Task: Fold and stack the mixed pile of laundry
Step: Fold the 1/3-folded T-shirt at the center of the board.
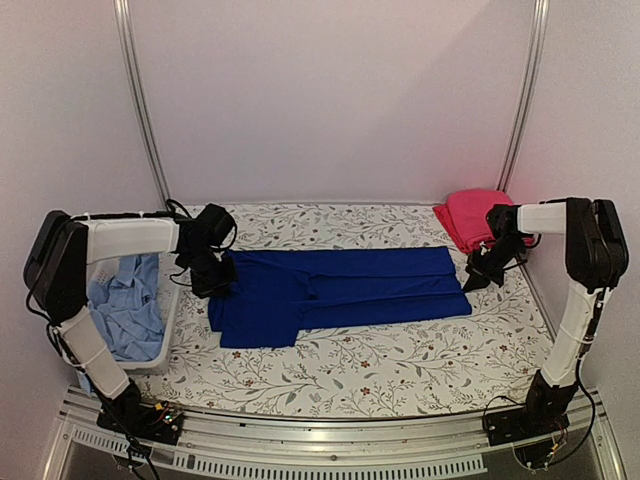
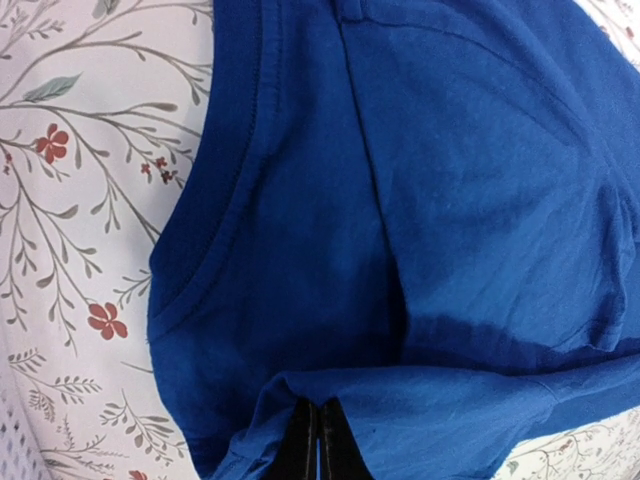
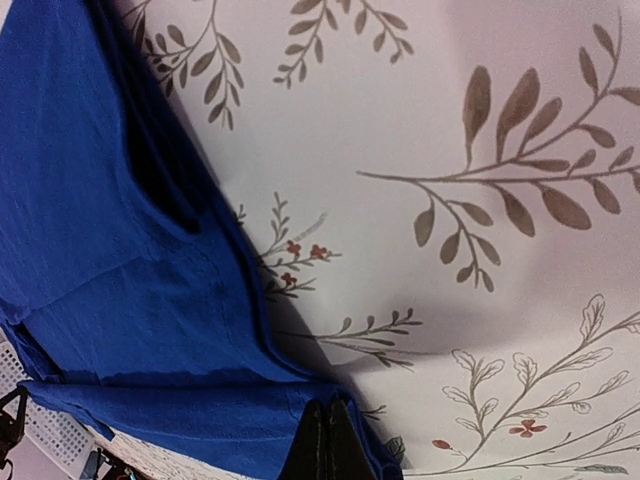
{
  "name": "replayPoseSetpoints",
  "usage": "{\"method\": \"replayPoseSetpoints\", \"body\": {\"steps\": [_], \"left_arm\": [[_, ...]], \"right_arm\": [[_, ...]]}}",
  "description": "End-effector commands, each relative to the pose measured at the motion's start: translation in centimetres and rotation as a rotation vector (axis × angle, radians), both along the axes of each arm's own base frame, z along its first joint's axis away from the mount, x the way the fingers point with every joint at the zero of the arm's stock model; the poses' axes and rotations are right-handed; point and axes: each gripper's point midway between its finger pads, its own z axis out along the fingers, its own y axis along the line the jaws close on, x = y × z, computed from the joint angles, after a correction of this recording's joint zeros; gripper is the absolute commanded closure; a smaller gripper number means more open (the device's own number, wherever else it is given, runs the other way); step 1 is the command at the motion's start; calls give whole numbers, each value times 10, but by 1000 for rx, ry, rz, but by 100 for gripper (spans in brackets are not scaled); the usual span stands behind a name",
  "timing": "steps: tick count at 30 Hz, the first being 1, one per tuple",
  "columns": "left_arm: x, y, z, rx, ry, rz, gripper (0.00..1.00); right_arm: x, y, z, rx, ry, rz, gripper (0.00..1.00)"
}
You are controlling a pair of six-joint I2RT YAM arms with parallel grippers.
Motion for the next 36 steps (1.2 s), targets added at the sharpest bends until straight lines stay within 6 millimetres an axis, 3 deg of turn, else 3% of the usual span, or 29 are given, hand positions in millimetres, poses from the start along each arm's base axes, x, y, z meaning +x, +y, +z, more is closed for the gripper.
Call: {"method": "replayPoseSetpoints", "body": {"steps": [1,8,11,14,16,19,23,25,27,31,36], "left_arm": [[17,6,0,11,-34,3,100],[19,9,-5,14,-33,8,100],[23,7,-4,13,-41,-3,100],[32,5,14,1,-117,-15,89],[40,-5,36,-42,-196,-59,77],[44,-33,62,-81,-279,-183,60],[29,-68,63,-82,-251,-284,55],[13,-64,56,-99,-205,-226,55],[-11,-61,49,-172,-161,-177,56],[-58,-38,29,-201,-66,-74,55],[-99,-14,4,-179,35,-7,55]], "right_arm": [[14,-3,2,-6,-34,3,100],[21,0,10,8,-65,0,99],[21,0,10,9,-63,7,78],[25,-2,24,-4,-103,19,62],[29,0,41,2,-150,41,50],[30,11,66,60,-234,94,44],[19,30,83,175,-307,153,42],[11,47,87,236,-311,192,42],[2,74,93,305,-318,265,43],[-17,131,101,399,-329,414,43],[-45,193,96,459,-303,585,43]]}}
